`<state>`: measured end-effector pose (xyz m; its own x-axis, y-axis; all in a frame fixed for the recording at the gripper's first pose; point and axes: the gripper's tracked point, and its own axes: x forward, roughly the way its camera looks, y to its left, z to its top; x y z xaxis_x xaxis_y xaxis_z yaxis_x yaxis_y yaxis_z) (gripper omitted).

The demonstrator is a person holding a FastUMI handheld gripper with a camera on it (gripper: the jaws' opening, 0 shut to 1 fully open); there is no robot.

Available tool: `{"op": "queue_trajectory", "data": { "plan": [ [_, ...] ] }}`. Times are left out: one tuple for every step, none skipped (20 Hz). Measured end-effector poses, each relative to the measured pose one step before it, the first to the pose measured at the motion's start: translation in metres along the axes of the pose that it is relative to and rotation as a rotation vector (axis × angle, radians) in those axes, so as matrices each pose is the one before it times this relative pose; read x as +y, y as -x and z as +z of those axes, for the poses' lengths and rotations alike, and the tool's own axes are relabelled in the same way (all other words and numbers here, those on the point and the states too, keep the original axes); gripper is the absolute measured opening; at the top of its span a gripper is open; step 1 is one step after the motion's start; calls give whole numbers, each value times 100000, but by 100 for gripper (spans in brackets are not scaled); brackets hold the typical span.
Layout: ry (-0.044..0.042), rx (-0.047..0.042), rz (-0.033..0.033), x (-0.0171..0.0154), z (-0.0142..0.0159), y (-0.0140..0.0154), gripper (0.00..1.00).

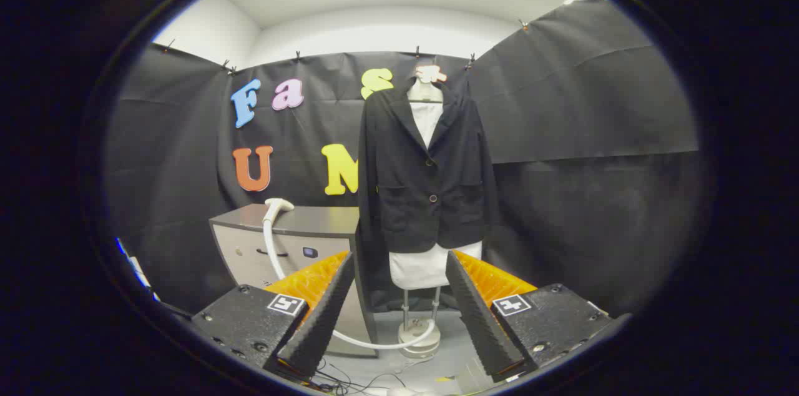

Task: Iron the clothes twice with a garment steamer, once on the left side and once on the right side.

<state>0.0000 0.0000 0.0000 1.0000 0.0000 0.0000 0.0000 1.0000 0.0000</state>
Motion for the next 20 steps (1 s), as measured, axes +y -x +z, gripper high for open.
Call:
{"op": "queue_trajectory", "data": {
  "plan": [
    [895, 255, 33, 98, 56, -141, 95],
    [912, 504, 37, 247, 7, -375, 95],
    [208, 104, 249, 391, -70, -57, 95],
    [-560, 306, 73, 187, -120, -165, 95],
    [-676, 554, 334, 183, -132, -120, 95],
    [-471, 953, 510, 30, -359, -115, 95],
    [-49, 1062, 625, 181, -185, -143, 95],
    [336, 611, 497, 170, -67, -36, 95],
    [763, 190, 21, 99, 107, -112, 95],
    [726, -77, -176, 108, 216, -139, 95],
    [258, -251, -136, 62, 213, -71, 95],
    [-72, -8, -85, 211, 175, -204, 95],
    [-35, 211, -92, 14, -37, -69, 95],
    [72, 387, 40, -145, -253, -238, 95],
    [296, 751, 74, -20, -144, -238, 95],
    [165, 592, 180, 166, -87, -255, 95],
    [56, 513, -48, 13, -17, -275, 95],
    [-145, 356, 162, 242, 111, -402, 95],
    [-178, 35, 515, 289, 226, -286, 95],
    [-21, -46, 545, 298, 314, -444, 95]
  ]
}}
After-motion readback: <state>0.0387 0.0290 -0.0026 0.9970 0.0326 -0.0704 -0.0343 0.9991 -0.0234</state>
